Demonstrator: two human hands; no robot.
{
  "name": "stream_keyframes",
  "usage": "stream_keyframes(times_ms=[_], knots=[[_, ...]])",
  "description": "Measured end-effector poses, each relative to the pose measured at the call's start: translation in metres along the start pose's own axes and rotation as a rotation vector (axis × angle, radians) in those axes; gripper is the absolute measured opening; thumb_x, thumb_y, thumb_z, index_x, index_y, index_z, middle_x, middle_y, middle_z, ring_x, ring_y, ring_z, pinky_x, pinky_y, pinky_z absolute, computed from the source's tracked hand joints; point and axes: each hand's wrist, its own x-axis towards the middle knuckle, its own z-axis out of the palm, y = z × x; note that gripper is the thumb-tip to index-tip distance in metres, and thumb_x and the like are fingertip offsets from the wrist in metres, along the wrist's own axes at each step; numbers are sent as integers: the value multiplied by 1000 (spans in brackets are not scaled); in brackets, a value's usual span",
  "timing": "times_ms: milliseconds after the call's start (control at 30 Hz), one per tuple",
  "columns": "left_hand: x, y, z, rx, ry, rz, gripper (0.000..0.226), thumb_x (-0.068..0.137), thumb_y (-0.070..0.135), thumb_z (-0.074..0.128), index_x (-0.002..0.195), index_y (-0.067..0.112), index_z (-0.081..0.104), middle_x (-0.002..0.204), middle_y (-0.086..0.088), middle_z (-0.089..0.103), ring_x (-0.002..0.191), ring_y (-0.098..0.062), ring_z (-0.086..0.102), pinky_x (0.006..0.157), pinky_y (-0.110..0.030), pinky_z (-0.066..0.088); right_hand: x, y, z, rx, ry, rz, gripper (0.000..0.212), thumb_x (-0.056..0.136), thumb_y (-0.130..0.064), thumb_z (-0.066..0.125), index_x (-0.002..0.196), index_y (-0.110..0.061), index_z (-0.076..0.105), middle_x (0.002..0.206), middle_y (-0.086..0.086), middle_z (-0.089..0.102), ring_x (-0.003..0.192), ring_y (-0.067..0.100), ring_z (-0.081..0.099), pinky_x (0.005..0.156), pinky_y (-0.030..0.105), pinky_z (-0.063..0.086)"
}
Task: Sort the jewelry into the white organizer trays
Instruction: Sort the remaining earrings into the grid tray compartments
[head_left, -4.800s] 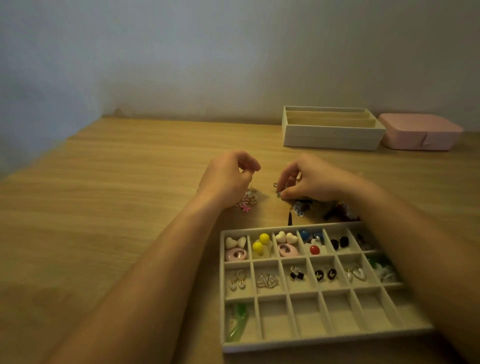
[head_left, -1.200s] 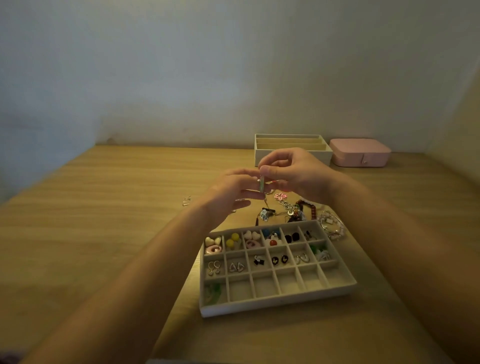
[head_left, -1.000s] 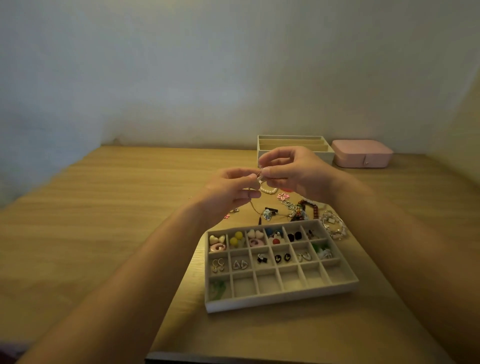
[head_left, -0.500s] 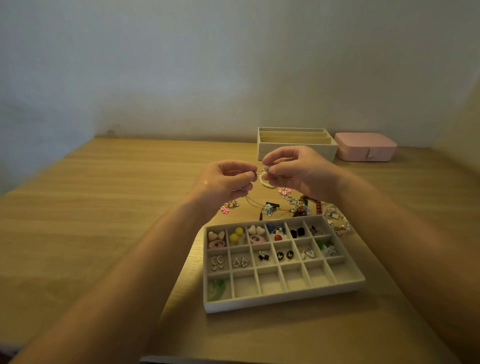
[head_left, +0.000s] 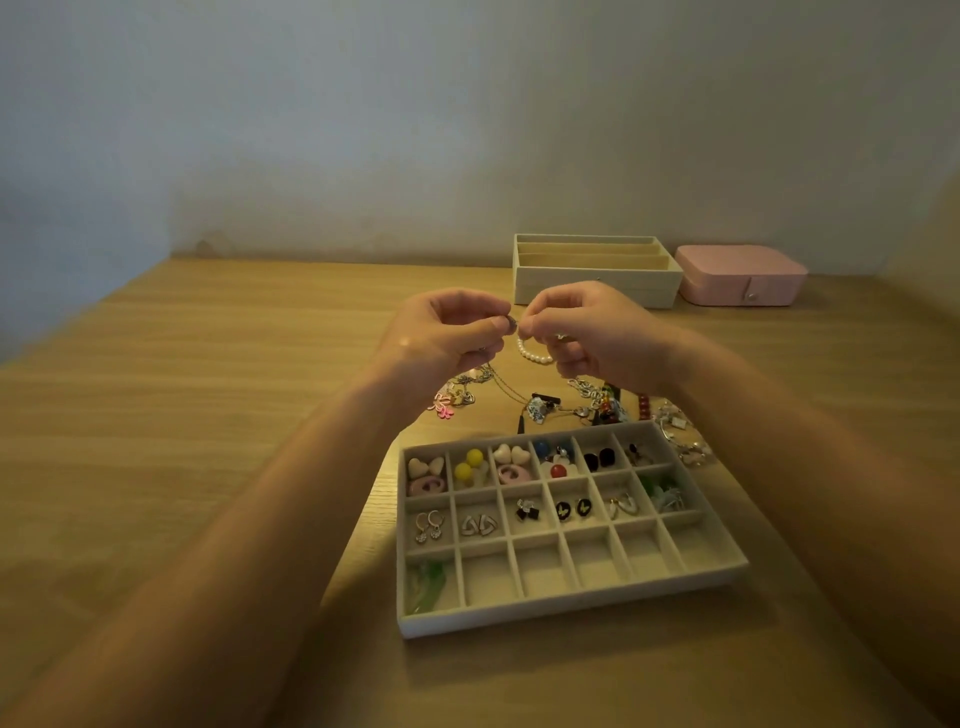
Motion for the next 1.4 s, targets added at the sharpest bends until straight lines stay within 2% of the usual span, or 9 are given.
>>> stream_keyframes(times_ms=[233, 433, 667, 800, 900, 1000, 1167, 1300, 1400], knots=[[-2, 0, 3, 51, 73, 62, 19, 82, 4, 77, 99, 11, 72, 94, -12, 75, 89, -27, 73, 92, -41, 58, 0, 3, 5, 66, 92, -4, 21, 97, -17, 65, 107, 1, 68, 73, 2, 53, 60, 12, 45, 54, 24, 42], [-3, -2, 11, 182, 37, 118, 16, 83, 2, 76, 93, 13, 71, 87, -10, 76, 83, -23, 74, 80, -34, 61, 3, 2, 20, 197, 236, 37, 21, 99, -20, 63, 110, -3, 68, 79, 3, 54, 55, 10, 43, 46, 21, 38], [13, -11, 14, 334, 104, 51, 16, 81, 7, 81, 92, 15, 72, 85, -6, 76, 77, -16, 72, 71, -31, 57, 3, -1, 27, 271, 400, 22, 20, 102, -25, 60, 112, -8, 65, 86, 2, 57, 55, 9, 42, 41, 19, 37], [18, -11, 17, 422, 134, 32, 9, 92, 18, 70, 101, 19, 71, 96, -2, 74, 92, -19, 70, 77, -33, 59, -3, -1, 20, 299, 387, 40, 17, 100, -23, 64, 108, -9, 67, 84, 2, 58, 55, 8, 44, 43, 20, 38], [11, -1, 16, 132, 80, -65, 20, 102, 26, 56, 109, 13, 69, 100, -7, 75, 91, -24, 72, 76, -35, 61, -9, 1, 15, 276, 362, 55, 19, 97, -23, 68, 108, -8, 70, 82, 2, 60, 57, 9, 46, 46, 21, 40], [3, 6, 15, 80, -18, -63, 27, 96, 29, 64, 112, 9, 70, 95, -9, 73, 84, -20, 72, 71, -28, 58, -16, -1, 18, 252, 326, 60, 19, 96, -23, 69, 107, -8, 71, 82, 2, 63, 59, 10, 48, 48, 21, 43], [-12, 17, 10, -33, 14, -65, 17, 88, 11, 71, 103, 3, 70, 84, -9, 72, 77, -19, 69, 64, -22, 58, -30, -10, 24, 314, 242, 84, 25, 95, -21, 70, 113, -4, 70, 81, 2, 65, 57, 10, 48, 47, 20, 45], [-29, 29, 2, 66, -19, -92, 11, 91, 16, 70, 96, 7, 70, 82, -7, 71, 74, -17, 68, 60, -21, 57, -43, -17, 29, 336, 156, 77, 27, 96, -28, 67, 111, -6, 69, 83, 2, 68, 62, 11, 53, 53, 22, 50], [-42, 37, -5, 123, -5, -101, 11, 93, 21, 69, 96, 10, 68, 85, -6, 72, 74, -16, 68, 60, -22, 56, -52, -21, 35, 414, 115, 122, 30, 104, -31, 54, 112, -5, 68, 91, 7, 71, 68, 13, 57, 60, 24, 53]])
